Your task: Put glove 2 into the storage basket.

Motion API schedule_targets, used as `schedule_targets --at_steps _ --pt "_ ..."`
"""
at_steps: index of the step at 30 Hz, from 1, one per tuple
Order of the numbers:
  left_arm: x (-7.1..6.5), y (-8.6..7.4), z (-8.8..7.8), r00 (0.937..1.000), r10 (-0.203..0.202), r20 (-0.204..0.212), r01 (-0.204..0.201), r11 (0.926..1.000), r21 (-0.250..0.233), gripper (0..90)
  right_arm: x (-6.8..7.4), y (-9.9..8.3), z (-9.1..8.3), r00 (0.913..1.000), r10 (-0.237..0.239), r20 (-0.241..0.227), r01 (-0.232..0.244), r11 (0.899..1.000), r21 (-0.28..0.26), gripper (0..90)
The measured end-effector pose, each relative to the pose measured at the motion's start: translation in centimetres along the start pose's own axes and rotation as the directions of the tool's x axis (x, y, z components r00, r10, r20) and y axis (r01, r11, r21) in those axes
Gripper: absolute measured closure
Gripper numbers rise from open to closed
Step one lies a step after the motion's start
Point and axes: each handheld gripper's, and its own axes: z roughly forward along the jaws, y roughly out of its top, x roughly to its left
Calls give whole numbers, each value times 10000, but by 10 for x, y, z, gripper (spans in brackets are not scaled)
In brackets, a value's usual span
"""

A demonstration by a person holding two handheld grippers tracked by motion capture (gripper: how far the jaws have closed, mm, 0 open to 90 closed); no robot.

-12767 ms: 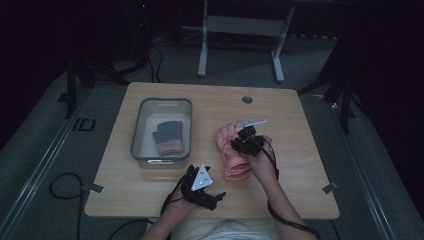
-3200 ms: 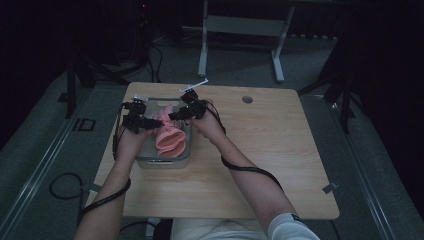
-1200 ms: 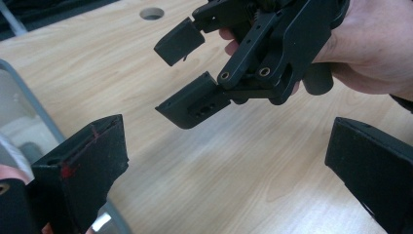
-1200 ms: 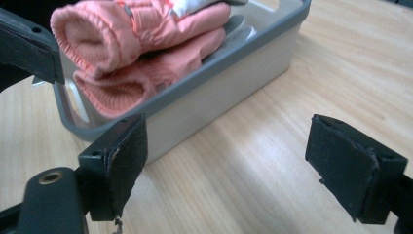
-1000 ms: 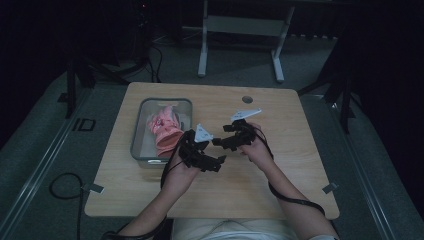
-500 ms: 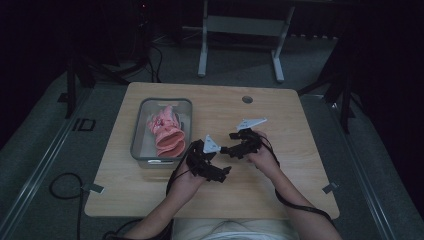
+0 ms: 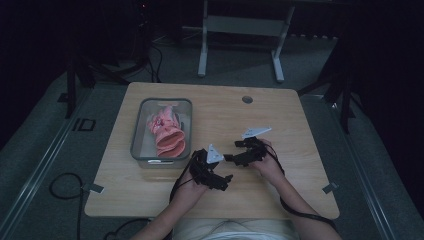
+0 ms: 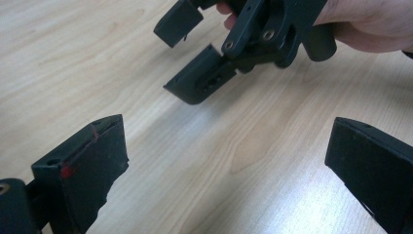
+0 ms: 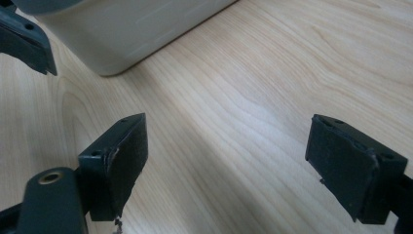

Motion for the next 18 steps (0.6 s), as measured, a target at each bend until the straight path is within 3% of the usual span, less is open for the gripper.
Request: schedule_targets --at_steps 18 --pt "-1 -23 23 9996 266 -24 -266 9992 309 14 -5 -27 -5 9991 6 434 -11 10000 96 151"
